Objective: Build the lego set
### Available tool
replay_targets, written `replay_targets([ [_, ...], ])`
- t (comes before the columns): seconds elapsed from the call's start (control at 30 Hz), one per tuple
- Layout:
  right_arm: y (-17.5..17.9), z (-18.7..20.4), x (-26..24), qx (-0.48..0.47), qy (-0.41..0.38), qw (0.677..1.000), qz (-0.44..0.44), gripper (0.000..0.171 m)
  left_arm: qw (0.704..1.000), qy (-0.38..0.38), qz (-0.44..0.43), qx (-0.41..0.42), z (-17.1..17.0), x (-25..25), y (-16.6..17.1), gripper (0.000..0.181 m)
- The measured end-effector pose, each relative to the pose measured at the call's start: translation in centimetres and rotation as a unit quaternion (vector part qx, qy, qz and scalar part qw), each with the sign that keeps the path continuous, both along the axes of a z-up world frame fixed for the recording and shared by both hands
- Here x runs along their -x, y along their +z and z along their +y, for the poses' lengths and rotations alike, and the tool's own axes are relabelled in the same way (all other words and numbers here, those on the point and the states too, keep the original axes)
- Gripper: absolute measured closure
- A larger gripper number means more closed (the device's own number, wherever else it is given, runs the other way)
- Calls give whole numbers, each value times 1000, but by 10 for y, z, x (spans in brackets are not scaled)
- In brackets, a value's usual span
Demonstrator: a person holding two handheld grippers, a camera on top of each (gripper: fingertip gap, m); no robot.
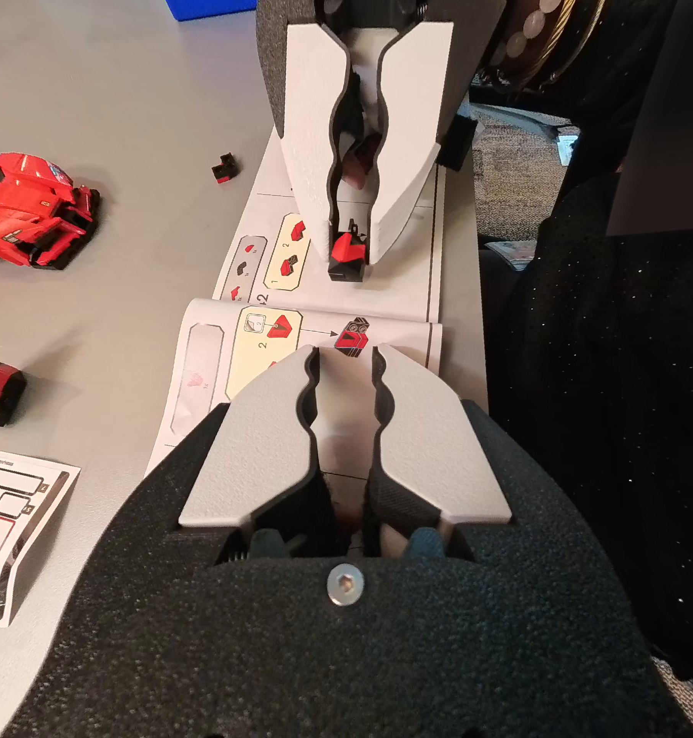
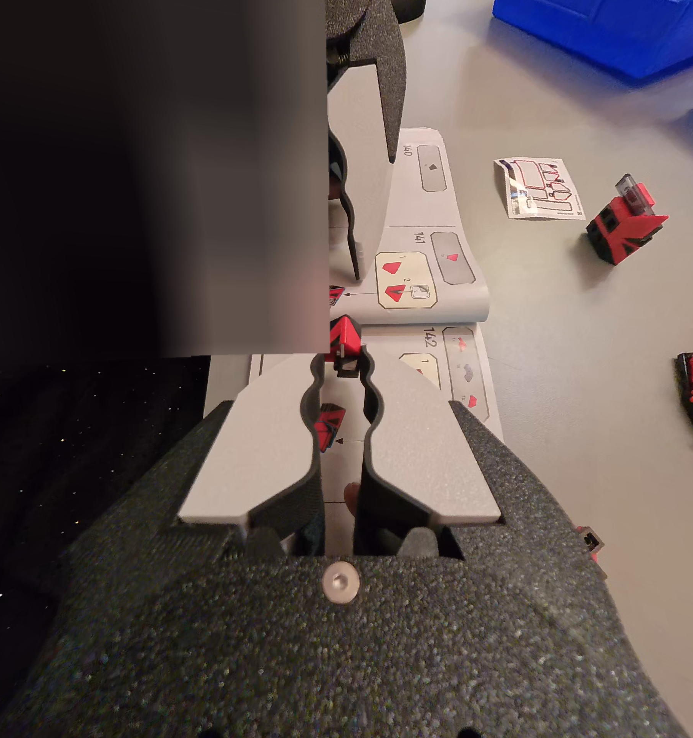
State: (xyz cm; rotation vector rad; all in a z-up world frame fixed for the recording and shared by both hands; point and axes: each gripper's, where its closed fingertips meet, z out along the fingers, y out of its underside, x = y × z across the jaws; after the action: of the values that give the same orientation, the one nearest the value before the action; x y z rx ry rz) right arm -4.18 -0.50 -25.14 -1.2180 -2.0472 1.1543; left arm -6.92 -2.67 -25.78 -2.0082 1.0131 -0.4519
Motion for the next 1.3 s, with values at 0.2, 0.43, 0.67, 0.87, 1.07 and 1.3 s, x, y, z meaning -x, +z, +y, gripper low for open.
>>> replay_targets([
  [0.2, 2, 0, 0, 1, -1, 1000, 7, 154, 1000, 0, 0, 0, 0, 0, 0, 156],
  [0.43, 23, 17, -26, -13, -33, 999, 35, 154, 1000, 1, -2, 3, 0, 0, 0, 156],
  [0.67, 20, 27, -49, -3, -52, 999, 9, 154, 1000, 0, -2, 5, 0, 0, 0, 156],
  [0.87, 21, 28, -54, -16, -53, 998, -14, 154, 1000, 8, -13, 11, 3, 2, 3, 149],
  [1.07, 10, 22, -54, -14, -40, 998, -50, 154, 999, -30, 28, -34, 8, -22, 24, 150],
  [1.3, -3, 26, -52, 1, -53, 995, -83, 154, 995, -24, 91, 12, 15, -19, -2, 162],
])
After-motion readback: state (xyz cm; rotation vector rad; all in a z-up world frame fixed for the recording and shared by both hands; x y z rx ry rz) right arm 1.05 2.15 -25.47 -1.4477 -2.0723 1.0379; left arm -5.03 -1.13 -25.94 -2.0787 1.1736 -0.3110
